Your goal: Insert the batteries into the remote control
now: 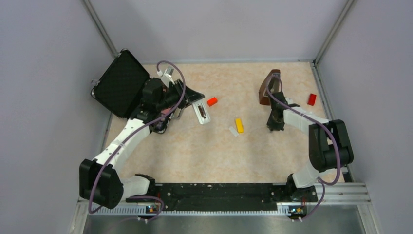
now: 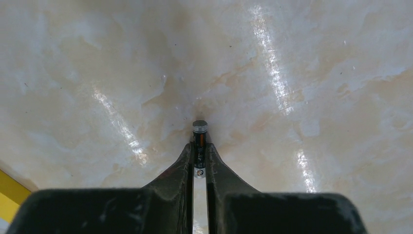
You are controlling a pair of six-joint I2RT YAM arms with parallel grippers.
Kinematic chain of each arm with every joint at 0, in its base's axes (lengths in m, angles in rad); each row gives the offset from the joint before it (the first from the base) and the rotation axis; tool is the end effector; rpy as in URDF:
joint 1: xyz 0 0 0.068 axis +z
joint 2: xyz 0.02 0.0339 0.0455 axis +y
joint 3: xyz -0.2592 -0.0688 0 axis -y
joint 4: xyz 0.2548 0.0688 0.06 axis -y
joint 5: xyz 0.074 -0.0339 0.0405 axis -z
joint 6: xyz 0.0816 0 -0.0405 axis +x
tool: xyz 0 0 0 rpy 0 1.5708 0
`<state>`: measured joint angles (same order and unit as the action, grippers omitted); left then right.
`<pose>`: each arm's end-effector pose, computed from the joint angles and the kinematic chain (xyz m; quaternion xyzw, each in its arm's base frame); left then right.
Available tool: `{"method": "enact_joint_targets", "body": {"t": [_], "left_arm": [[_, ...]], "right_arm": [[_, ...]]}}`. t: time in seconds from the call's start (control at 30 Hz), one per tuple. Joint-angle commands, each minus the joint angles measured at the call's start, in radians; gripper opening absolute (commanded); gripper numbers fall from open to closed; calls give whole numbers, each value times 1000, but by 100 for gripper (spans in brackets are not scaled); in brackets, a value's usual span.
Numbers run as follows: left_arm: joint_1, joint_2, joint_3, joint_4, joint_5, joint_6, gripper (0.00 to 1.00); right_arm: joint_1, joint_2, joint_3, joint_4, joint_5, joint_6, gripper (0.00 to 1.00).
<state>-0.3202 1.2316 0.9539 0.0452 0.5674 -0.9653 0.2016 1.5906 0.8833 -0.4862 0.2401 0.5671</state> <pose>0.3034 -0.1468 0.3129 -0.0740 0.7692 -0.5327 0.3451 0.3118 0.0439 0.1102 0.1993 0.9549 -0.0392 0.2167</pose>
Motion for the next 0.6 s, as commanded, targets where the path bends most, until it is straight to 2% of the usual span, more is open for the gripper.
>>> {"method": "enact_joint_targets", "body": {"t": [0.0, 0.13, 0.3, 0.4, 0.57], "left_arm": [[6, 12, 43, 66, 27, 20, 0], [6, 48, 21, 131, 87, -19, 0], [6, 174, -9, 350, 300, -140, 0], [1, 253, -5, 463, 396, -211, 0], [-36, 342, 13, 571, 429, -309, 0]], "right_arm": [[-10, -21, -29, 36, -58, -2, 3], [5, -182, -15, 45, -142, -8, 2], [68, -334, 87, -18, -304, 6, 3], [124, -379, 163, -67, -407, 26, 3], [197, -413, 243, -118, -576, 110, 4]]}}
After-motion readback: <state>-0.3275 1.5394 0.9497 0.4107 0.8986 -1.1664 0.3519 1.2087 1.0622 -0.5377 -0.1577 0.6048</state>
